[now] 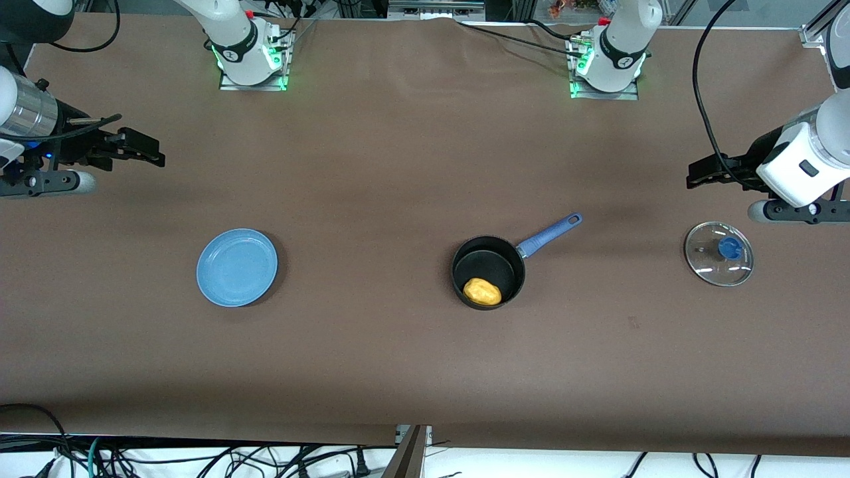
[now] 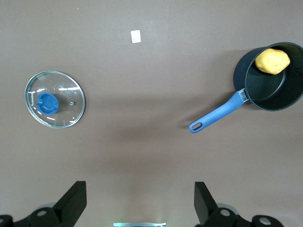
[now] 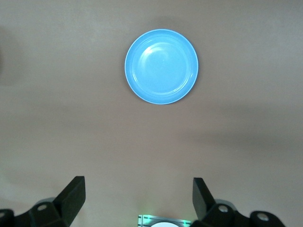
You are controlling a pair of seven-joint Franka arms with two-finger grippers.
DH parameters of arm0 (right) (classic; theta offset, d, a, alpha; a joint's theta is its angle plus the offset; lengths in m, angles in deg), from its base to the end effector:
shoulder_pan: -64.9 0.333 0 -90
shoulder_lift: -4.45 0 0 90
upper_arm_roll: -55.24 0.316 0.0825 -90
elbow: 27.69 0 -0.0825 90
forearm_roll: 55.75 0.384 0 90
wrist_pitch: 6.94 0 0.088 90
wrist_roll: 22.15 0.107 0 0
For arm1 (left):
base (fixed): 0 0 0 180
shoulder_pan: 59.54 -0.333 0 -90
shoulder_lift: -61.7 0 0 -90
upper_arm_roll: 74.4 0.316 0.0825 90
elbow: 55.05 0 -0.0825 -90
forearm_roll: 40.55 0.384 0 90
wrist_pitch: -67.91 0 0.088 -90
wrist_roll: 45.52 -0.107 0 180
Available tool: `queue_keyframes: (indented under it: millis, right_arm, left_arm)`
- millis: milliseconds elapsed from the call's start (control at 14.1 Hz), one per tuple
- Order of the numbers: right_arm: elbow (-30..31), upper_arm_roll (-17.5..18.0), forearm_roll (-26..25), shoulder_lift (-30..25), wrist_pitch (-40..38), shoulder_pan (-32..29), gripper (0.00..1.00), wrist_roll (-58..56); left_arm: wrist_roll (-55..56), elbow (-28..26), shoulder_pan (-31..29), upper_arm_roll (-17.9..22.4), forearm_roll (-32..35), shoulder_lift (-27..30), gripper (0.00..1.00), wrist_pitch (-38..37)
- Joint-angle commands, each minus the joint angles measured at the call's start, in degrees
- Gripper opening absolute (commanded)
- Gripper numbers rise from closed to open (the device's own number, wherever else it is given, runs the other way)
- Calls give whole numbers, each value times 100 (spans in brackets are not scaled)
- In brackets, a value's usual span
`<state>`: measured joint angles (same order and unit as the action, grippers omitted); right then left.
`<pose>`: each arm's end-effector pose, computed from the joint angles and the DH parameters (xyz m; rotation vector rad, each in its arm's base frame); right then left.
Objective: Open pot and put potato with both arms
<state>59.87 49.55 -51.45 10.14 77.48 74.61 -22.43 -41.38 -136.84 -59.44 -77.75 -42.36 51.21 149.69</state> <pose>0.5697 0.0514 0.5811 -3.0699 -0.1172 0.2396 0.5915 -0.0363 0.5749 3.0982 0.0161 -0.2879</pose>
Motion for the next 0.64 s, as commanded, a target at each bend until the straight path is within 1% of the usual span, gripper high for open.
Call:
queue_keyframes:
  millis: [0, 355, 568]
  right_arm:
    - [-179, 121, -236, 29, -145, 145, 100, 194]
    - [-249, 95, -193, 81, -145, 137, 100, 134]
    - [-249, 130, -341, 64, -171, 163, 100, 195]
  left_arm:
    - [34, 216, 51, -17, 136, -111, 100, -92]
    - [34, 216, 52, -8, 128, -120, 100, -83]
    - [34, 216, 52, -17, 128, -120, 100, -83]
